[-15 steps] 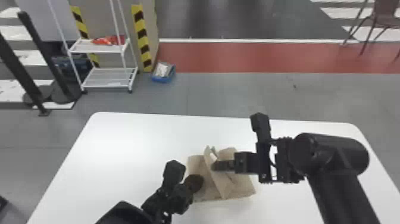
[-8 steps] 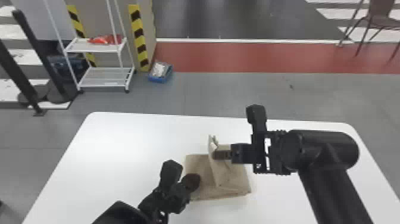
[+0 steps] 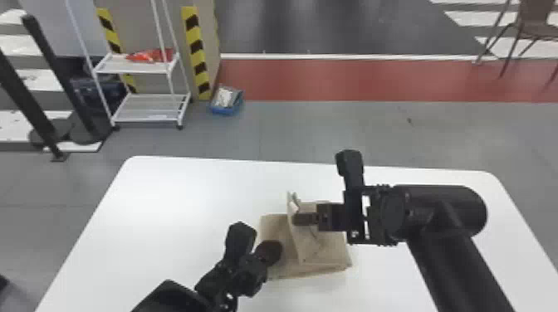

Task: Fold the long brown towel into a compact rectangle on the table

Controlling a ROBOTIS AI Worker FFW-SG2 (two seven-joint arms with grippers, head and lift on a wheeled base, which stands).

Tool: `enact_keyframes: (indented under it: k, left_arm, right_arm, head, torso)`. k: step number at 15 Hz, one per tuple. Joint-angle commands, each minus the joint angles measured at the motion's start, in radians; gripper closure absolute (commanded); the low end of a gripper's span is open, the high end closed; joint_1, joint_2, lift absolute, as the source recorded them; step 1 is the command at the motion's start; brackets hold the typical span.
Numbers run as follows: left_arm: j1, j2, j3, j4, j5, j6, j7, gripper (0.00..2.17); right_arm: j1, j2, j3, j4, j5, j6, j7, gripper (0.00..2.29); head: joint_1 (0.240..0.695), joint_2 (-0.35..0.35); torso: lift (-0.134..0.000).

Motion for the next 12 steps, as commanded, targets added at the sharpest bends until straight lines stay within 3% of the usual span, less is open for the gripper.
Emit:
enact_keyframes:
  k: [1,3,7,9,12]
  left_arm:
    - [-0.003,0.000,0.001,0.001,0.000,0.000,0.000,1.79]
    - [-0.003,-0.002,-0.002,0.003,0.000,0.000,0.000,1.79]
    - [-0.003,-0.002,-0.005,0.006,0.000,0.000,-0.001,1.79]
    - [-0.003,-0.002,-0.005,0.006,0.000,0.000,-0.001,1.79]
    - [-0.003,-0.002,-0.009,0.009,0.000,0.000,-0.001,1.79]
  right_arm:
    - [-0.007,0.001,0.005,0.027,-0.002,-0.030,-0.001,1.29]
    - [-0.020,0.001,0.016,0.055,0.001,-0.033,-0.001,1.29]
    - [-0.024,0.001,0.033,0.082,-0.011,-0.069,-0.001,1.07]
    - [-0.024,0.001,0.047,0.084,-0.017,-0.066,0.000,0.81]
    - [-0.023,0.001,0.074,0.082,-0.038,-0.057,0.002,0.80]
  head:
    - [0.695,0.014]
    - [0.695,0.015]
    - [0.695,0.014]
    - [0.695,0.018]
    - [0.695,0.028]
  torso:
    - [0.000]
    - [0.000]
    - [0.000]
    - [0.000]
    - [0.000]
